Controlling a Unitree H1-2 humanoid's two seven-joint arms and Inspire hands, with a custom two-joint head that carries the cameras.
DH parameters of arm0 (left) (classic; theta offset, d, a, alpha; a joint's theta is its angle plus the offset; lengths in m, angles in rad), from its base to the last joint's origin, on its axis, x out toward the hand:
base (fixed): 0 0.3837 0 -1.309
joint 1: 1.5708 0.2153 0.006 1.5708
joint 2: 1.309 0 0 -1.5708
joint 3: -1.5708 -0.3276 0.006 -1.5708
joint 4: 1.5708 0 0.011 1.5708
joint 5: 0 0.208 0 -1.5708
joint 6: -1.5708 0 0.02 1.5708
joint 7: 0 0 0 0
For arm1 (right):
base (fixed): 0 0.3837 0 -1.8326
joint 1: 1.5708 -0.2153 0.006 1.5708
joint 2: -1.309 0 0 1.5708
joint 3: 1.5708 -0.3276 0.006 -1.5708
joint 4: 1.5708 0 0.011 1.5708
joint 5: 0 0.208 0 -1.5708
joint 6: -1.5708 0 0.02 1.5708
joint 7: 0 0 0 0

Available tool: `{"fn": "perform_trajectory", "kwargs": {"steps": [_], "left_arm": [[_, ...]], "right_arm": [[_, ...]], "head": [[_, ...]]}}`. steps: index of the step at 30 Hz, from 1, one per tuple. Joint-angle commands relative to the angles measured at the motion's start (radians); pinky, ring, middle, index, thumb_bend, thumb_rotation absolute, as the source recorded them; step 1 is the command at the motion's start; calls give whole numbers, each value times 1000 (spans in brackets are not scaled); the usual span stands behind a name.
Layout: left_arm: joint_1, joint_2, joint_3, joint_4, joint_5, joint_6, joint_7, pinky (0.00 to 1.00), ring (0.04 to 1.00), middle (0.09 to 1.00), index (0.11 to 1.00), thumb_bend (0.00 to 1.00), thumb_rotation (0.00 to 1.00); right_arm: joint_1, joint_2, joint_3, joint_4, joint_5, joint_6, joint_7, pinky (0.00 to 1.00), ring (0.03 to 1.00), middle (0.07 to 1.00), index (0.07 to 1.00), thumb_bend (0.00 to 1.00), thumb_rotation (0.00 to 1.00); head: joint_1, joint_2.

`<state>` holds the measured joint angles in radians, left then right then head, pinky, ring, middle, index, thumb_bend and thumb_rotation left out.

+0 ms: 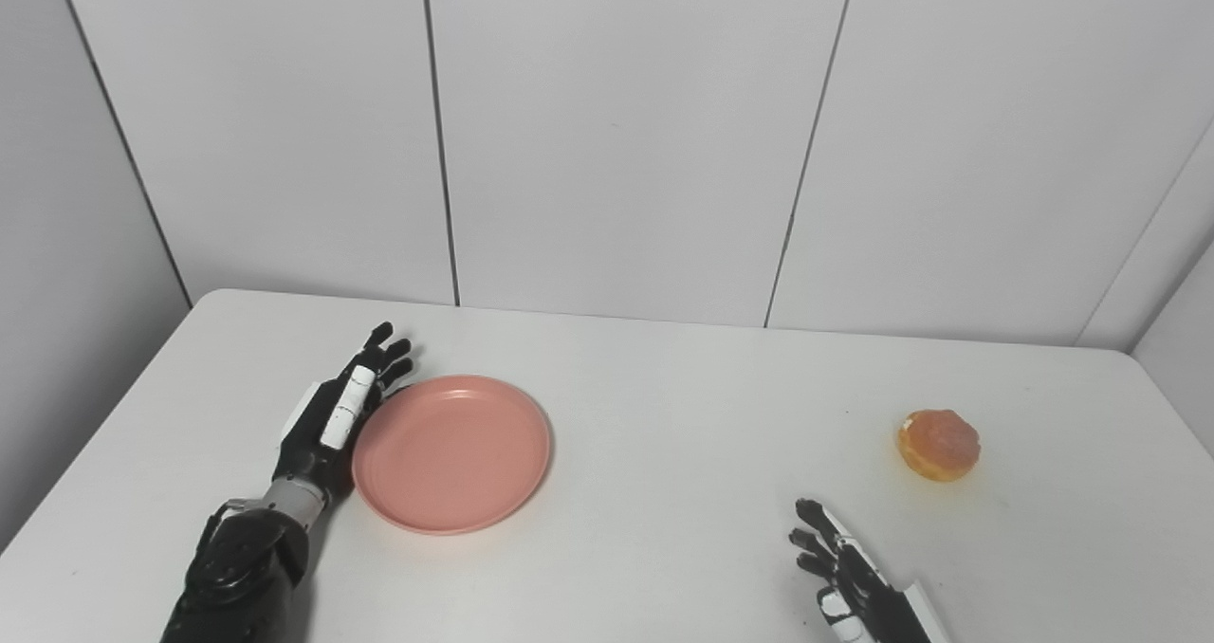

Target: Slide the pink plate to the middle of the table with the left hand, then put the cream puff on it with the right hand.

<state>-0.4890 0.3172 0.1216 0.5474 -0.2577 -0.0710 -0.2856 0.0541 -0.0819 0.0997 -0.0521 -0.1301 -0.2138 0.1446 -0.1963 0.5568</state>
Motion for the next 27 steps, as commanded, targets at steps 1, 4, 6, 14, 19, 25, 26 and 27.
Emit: {"fn": "perform_trajectory", "kwargs": {"steps": [1, 4, 6, 14, 19, 25, 26, 27], "left_arm": [[-23, -21, -21, -11, 6, 14, -19, 838, 944, 930, 985, 926, 847], [-18, -33, -21, -18, 8, 16, -12, 845, 946, 935, 986, 911, 853], [-12, -46, -19, -27, 9, 27, 1, 860, 941, 939, 988, 911, 855], [20, -89, -24, -92, 29, 74, 56, 822, 910, 914, 981, 947, 865], [28, -109, -27, -128, 26, 98, 63, 877, 919, 915, 971, 945, 878], [32, -122, -45, -171, 37, 122, 70, 854, 917, 910, 968, 959, 880], [34, -124, -47, -182, 37, 129, 70, 849, 918, 914, 964, 950, 885], [39, -132, -49, -198, 34, 144, 75, 848, 918, 916, 963, 946, 886]], "right_arm": [[17, 12, 18, 7, -1, 23, -2, 863, 893, 943, 912, 879, 990], [14, 14, 23, 7, -5, 21, -7, 857, 889, 944, 910, 864, 991], [13, 15, 27, 6, -14, 23, -12, 851, 888, 944, 908, 857, 996], [7, 32, 44, 11, -36, 39, -33, 855, 890, 944, 906, 864, 1000], [-2, 46, 58, 12, -59, 53, -46, 850, 888, 944, 905, 870, 1000], [-9, 58, 74, 2, -75, 76, -57, 855, 894, 944, 906, 874, 1000], [-9, 59, 77, 1, -77, 79, -59, 855, 895, 943, 905, 869, 1000], [-10, 60, 79, -1, -77, 82, -61, 855, 896, 942, 905, 868, 1000]], "head": [[-4, 1], [-7, 2], [-12, 4], [-65, 2], [-108, 0], [-141, 3], [-149, 5], [-149, 5]]}}
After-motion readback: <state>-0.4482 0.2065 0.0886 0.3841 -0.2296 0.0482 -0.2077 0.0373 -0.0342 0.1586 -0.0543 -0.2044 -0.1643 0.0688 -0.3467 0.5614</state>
